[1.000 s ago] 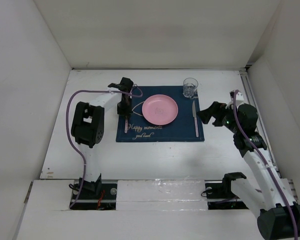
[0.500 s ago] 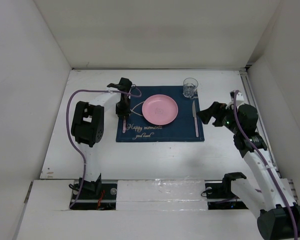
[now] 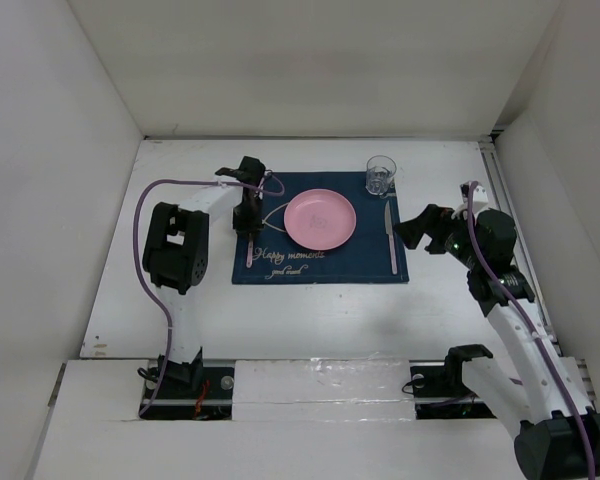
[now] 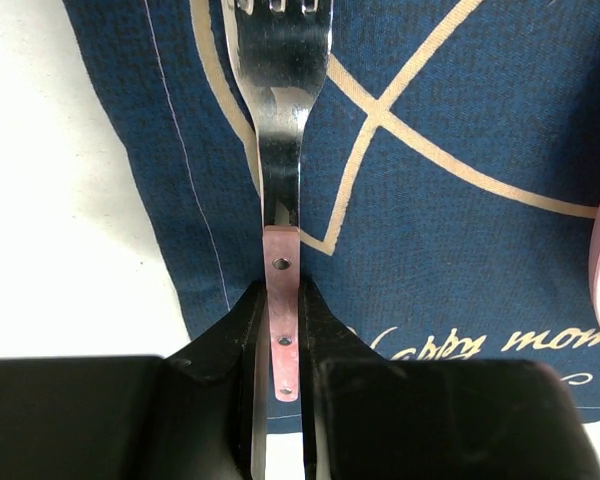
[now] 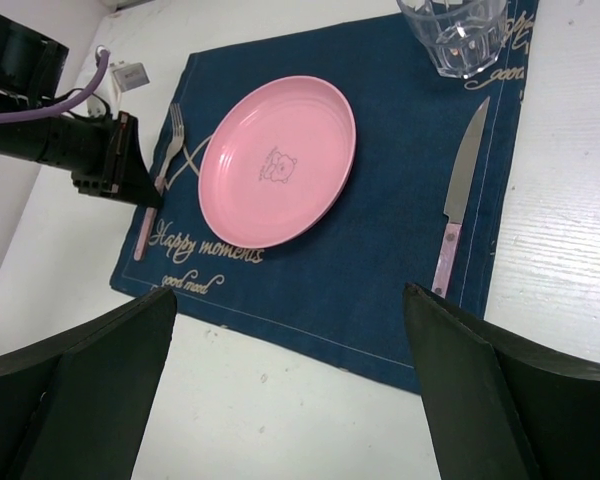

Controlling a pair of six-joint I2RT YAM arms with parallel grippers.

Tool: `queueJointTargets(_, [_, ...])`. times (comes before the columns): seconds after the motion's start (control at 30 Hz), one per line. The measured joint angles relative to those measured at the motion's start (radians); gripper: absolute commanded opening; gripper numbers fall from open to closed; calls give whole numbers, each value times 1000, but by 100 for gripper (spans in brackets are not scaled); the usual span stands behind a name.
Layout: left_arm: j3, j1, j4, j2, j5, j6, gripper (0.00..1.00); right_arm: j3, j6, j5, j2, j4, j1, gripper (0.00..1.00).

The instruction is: Set the dinner table for one person

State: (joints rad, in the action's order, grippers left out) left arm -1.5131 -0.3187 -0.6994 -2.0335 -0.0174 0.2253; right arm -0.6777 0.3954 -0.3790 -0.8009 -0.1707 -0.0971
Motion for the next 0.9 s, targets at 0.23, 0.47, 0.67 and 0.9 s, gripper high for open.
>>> queueJointTargets(0.23, [16,0,0,0,30,17,38,0,0,0,3,1,0,100])
queueJointTargets(0.47, [70,-1,27,101,74,53,66,0,-7,0,3,0,0,100])
queueJointTargets(0.67, [153,1,102,548,154,123,100,1,-19,2,14,1,0,100])
queueJointTargets(0.9, [308,51,166,1138,389,219,100,-45,-53,44,21,-76,-3,100])
